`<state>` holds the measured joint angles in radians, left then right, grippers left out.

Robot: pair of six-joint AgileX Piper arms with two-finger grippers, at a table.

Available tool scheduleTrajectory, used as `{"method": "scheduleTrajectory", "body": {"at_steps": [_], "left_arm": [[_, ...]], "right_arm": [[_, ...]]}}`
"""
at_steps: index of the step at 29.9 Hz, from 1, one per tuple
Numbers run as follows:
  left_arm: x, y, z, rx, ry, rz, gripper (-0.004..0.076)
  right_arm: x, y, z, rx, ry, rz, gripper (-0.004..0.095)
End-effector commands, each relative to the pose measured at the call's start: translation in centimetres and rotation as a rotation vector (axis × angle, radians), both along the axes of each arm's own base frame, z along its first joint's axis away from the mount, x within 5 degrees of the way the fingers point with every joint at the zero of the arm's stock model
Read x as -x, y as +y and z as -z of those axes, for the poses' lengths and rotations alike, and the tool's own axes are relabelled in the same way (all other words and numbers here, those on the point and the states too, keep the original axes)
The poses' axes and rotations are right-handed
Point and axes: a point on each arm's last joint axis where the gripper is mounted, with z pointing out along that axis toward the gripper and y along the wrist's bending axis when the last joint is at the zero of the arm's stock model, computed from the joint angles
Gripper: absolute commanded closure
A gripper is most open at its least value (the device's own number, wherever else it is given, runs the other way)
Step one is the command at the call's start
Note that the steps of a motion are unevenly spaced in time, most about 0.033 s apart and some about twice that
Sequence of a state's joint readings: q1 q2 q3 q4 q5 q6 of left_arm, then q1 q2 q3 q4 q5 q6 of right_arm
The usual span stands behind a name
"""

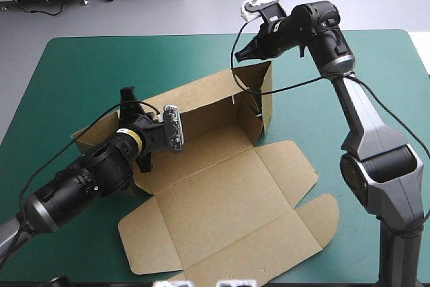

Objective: Fold the box

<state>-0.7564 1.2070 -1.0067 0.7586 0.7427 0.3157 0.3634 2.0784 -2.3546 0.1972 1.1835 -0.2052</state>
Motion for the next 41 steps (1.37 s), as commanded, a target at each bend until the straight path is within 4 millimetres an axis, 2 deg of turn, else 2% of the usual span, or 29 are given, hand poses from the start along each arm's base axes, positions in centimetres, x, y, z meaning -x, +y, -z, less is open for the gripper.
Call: {"method": "scheduleTrajectory", "body": {"at_steps": [1,6,15,23,28,31,34,41], "left_arm": [[0.5,0.0,-0.6,0.038,-0.015,0.011,0.0729],[0.5,0.1,-0.3,0.027,-0.01,0.012,0.0729],[0.4,0.1,-0.4,0.02,-0.023,0.017,0.0729],[0.4,0.0,-0.4,0.031,-0.024,0.016,0.0729],[0.4,0.0,-0.4,0.036,-0.027,0.019,0.0729],[0.4,0.0,-0.4,0.051,-0.024,0.009,0.0729],[0.4,0.0,-0.4,0.059,-0.021,0.0,0.0729],[0.4,-0.1,-0.5,0.067,-0.025,0.007,0.0729]], "right_arm": [[0.5,-0.3,-2.7,-0.047,-0.115,0.008,0.091],[-0.2,0.0,-1.0,-0.025,-0.065,0.01,0.091],[0.5,-0.4,0.4,0.031,0.068,0.02,0.091],[2.6,-0.9,-0.3,0.011,0.109,0.003,0.091],[3.6,-1.1,0.1,0.016,0.144,-0.006,0.0912],[3.9,-0.9,0.5,-0.048,0.165,-0.038,0.0912],[4.3,-1.1,0.3,-0.106,0.139,-0.036,0.0912],[6.3,-2.0,0.6,-0.121,0.061,-0.034,0.0912]]}}
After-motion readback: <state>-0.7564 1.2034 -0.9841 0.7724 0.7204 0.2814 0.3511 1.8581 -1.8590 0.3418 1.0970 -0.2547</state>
